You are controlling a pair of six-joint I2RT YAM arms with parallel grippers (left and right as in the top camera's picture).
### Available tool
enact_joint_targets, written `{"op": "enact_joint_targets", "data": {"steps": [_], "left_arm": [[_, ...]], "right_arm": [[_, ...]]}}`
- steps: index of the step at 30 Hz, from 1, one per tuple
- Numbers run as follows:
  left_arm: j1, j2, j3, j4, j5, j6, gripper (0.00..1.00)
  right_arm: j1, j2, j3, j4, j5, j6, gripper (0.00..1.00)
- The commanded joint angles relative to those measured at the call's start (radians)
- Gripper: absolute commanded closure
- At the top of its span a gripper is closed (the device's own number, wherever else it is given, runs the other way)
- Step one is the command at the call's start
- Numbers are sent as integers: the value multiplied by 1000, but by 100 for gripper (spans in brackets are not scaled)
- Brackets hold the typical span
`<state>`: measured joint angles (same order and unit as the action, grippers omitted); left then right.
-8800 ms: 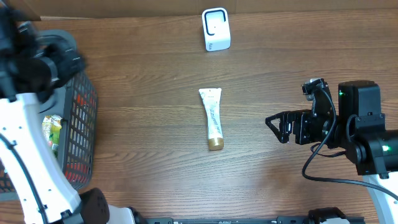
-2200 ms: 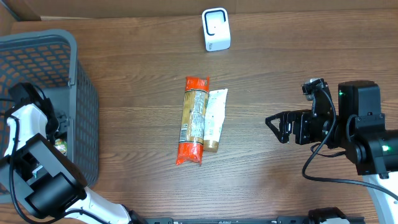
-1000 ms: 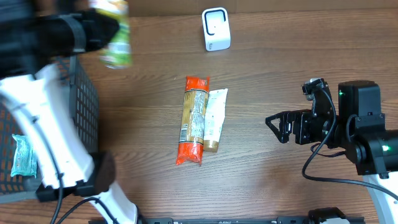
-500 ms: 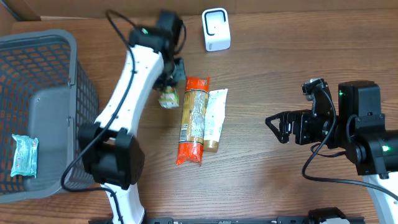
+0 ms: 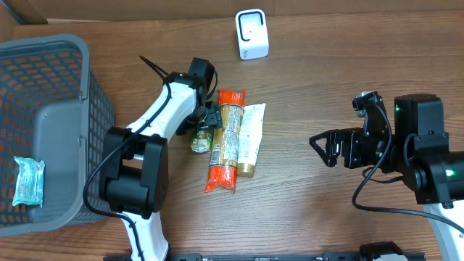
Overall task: Scan the item barcode
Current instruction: 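Place the yellow pouch left of the spaghetti pack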
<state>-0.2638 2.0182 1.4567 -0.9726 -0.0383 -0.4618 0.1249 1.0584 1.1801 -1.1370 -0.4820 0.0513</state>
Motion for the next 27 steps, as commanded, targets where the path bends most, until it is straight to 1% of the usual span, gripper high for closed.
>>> {"op": "enact_joint_targets", "data": {"steps": [1, 6, 10, 13, 15, 17, 18, 20, 23, 27], "left_arm": [[-3, -58, 152, -73, 57, 43, 18], [-3, -126, 480, -241, 36, 79, 20], [7, -185, 770, -431, -56, 81, 18], [42, -229, 894, -558, -119, 80, 19], [85, -267, 933, -632, -160, 74, 19], [167, -323, 936, -709, -211, 52, 18], [206, -341, 933, -717, -222, 57, 17], [307, -388, 906, -717, -198, 89, 17], [524, -443, 861, -717, -188, 124, 18], [758, -457, 800, -717, -102, 205, 20]], "right_arm": [[4, -7, 24, 6, 3, -7, 0], [4, -7, 24, 6, 3, -7, 0], [4, -7, 24, 6, 3, -7, 0], [4, -7, 24, 6, 3, -7, 0], [4, -7, 24, 5, 3, -7, 0], [4, -7, 24, 6, 3, -7, 0], [4, -7, 24, 6, 3, -7, 0], [4, -7, 24, 6, 3, -7, 0], [4, -7, 24, 6, 3, -8, 0], [4, -7, 24, 5, 3, -7, 0]]}}
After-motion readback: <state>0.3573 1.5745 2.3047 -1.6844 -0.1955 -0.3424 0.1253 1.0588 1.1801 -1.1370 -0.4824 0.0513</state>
